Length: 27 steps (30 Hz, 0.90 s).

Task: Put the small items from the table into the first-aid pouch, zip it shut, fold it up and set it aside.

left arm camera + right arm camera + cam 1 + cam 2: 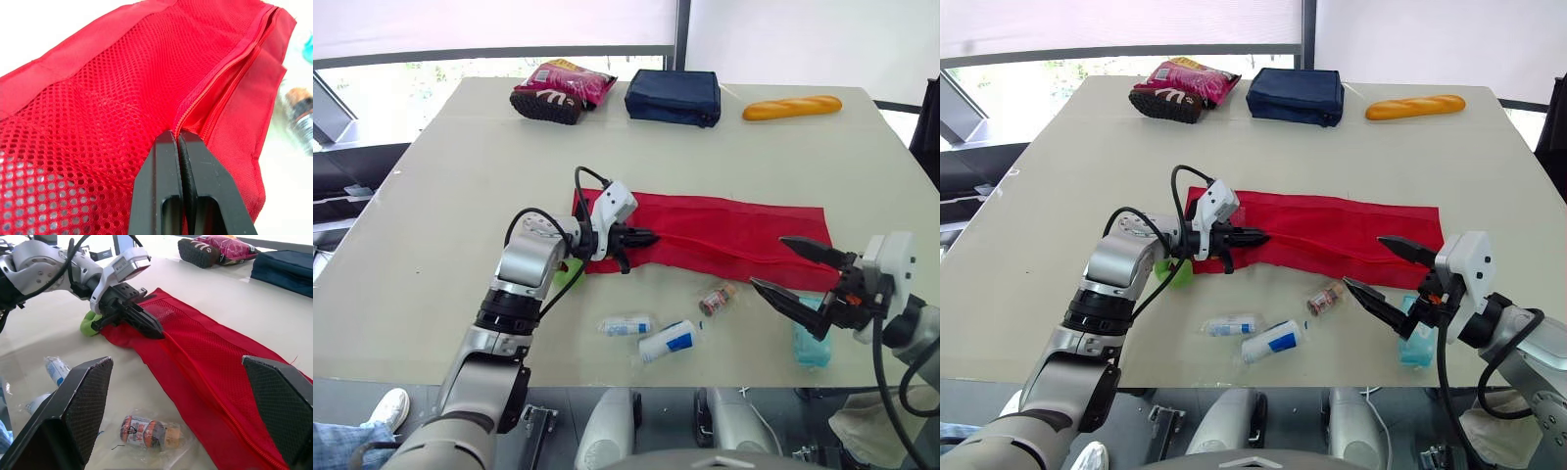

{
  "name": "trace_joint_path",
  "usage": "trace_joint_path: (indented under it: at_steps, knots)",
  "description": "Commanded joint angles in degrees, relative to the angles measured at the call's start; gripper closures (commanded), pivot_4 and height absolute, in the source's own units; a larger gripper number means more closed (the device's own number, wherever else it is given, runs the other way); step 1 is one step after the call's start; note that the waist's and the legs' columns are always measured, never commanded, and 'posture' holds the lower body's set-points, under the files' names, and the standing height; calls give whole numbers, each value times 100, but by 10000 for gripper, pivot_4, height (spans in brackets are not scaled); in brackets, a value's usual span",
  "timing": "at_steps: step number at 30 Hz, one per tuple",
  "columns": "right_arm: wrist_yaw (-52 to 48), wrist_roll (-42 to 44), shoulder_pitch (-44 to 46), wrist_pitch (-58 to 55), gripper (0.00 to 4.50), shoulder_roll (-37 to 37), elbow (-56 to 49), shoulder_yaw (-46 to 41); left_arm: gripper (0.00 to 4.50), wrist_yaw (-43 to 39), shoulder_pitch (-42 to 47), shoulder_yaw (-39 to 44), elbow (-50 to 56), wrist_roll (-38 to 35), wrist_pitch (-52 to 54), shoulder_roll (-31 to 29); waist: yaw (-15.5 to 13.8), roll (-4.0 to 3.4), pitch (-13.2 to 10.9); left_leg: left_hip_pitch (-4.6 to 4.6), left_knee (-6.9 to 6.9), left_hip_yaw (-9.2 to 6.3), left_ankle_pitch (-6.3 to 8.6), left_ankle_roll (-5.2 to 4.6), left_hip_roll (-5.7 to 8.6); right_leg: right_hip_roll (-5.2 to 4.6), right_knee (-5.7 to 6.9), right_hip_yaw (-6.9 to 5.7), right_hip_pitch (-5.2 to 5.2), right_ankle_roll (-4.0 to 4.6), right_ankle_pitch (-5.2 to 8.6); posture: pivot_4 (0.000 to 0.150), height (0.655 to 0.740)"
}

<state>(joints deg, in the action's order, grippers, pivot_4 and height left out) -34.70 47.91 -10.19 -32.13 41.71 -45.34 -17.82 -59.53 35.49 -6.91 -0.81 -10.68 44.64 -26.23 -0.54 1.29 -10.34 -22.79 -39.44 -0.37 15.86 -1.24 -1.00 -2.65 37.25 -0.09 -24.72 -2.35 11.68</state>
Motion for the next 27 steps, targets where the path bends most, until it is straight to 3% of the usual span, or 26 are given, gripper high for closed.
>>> trace_joint_path:
  at_steps: [1, 17, 20, 25, 27]
  knots:
    - [-58, -11, 87, 127, 0, -6, -157, 41, 44514, 120, -139, 66, 719, -292, 282, -129, -2, 0, 0, 1, -2, 2, 0, 0, 1, 0, 5, 1, 0, 0, 0, 1500, 7134]
    - [-41, -215, 66, 134, 0, -93, -188, 126, 44514, 76, -266, -435, 477, -356, -678, -194, -14, 0, 0, 4, -8, 15, -1, 1, 4, 0, 17, 5, 0, 2, 1, 1500, 7134]
    - [-17, -240, 72, 132, 0, -102, -194, 121, 36458, -18, -201, -552, 374, -303, -835, -224, -14, 0, 0, 4, -9, 17, -1, 1, 4, 0, 17, 4, 0, 1, 1, 1500, 7134]
    - [23, -239, 58, 123, 0, -107, -227, 117, 13075, -3, -113, -655, 197, -220, -1070, -192, -14, 0, 0, 4, -10, 21, -1, 1, 4, 0, 17, 4, 0, 1, 1, 1500, 7134]
    - [43, -241, 59, 118, 0, -110, -236, 120, 13075, 17, -47, -714, 130, -184, -1158, -146, -14, 0, 0, 4, -10, 21, -1, 1, 4, 0, 17, 5, 0, 1, 1, 1500, 7134]
